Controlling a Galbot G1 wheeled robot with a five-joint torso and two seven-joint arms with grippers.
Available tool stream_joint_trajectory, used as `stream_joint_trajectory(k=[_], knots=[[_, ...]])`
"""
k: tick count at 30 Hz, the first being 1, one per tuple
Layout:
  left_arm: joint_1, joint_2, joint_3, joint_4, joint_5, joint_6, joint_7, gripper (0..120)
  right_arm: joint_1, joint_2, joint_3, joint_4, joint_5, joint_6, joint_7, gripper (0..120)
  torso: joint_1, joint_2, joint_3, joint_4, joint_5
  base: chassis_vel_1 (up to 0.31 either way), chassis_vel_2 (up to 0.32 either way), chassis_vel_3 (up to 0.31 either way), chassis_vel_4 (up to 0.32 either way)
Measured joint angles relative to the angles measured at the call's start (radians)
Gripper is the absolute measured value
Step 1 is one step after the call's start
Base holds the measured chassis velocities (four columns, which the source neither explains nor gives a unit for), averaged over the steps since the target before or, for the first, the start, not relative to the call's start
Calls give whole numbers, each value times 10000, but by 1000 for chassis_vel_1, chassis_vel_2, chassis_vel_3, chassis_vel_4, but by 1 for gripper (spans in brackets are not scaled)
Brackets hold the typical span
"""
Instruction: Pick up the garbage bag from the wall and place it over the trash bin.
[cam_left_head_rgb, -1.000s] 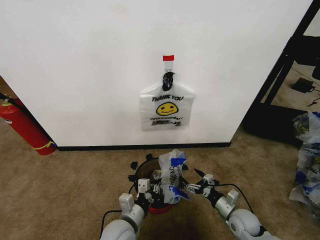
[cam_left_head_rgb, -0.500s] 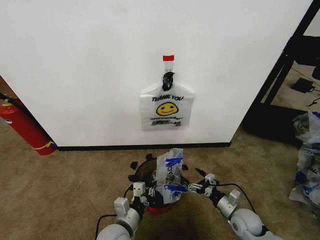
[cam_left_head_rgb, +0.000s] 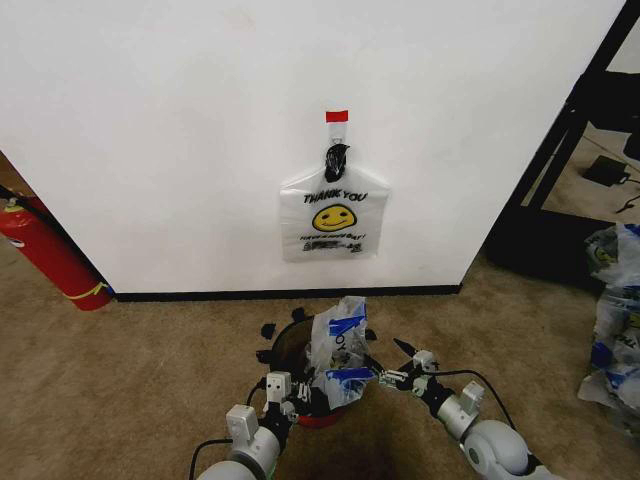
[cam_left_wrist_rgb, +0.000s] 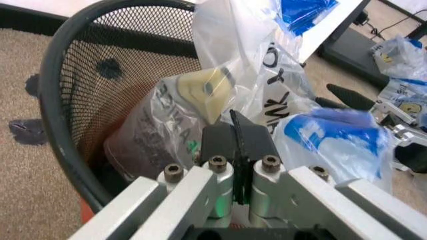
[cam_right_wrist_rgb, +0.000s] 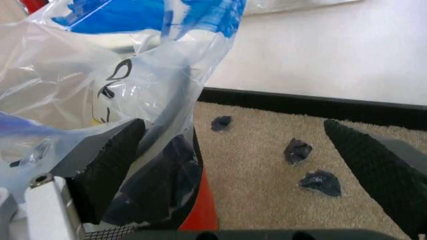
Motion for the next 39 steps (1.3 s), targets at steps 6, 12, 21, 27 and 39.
stream_joint_trajectory(k=[6, 12, 21, 27, 39], knots=[[72, 76, -138, -39, -10, -78, 3, 0, 8, 18, 5, -40, -22, 19, -30, 100, 0, 0, 0, 0, 0, 0, 0, 0, 0], [88, 234, -370, -36, -48, -200, -7, 0, 3, 19, 17, -39, -36, 32, -47, 100, 0, 0, 0, 0, 1, 0, 0, 0, 0], [81, 215, -378, -112, -60, -216, -57, 0, -12, 41, 7, 49, -57, 73, -31, 100, 0, 0, 1, 1, 2, 0, 0, 0, 0], [88, 68, -79, -163, 60, -185, -50, 0, -122, -24, 49, 660, 573, 323, -195, 100, 0, 0, 2, 2, 2, 0, 0, 0, 0], [-162, -60, 165, -148, 145, -67, -33, 0, -5, -881, -18, 1756, 1170, -671, -136, 98, 0, 0, 1, 0, 2, 0, 0, 0, 0]])
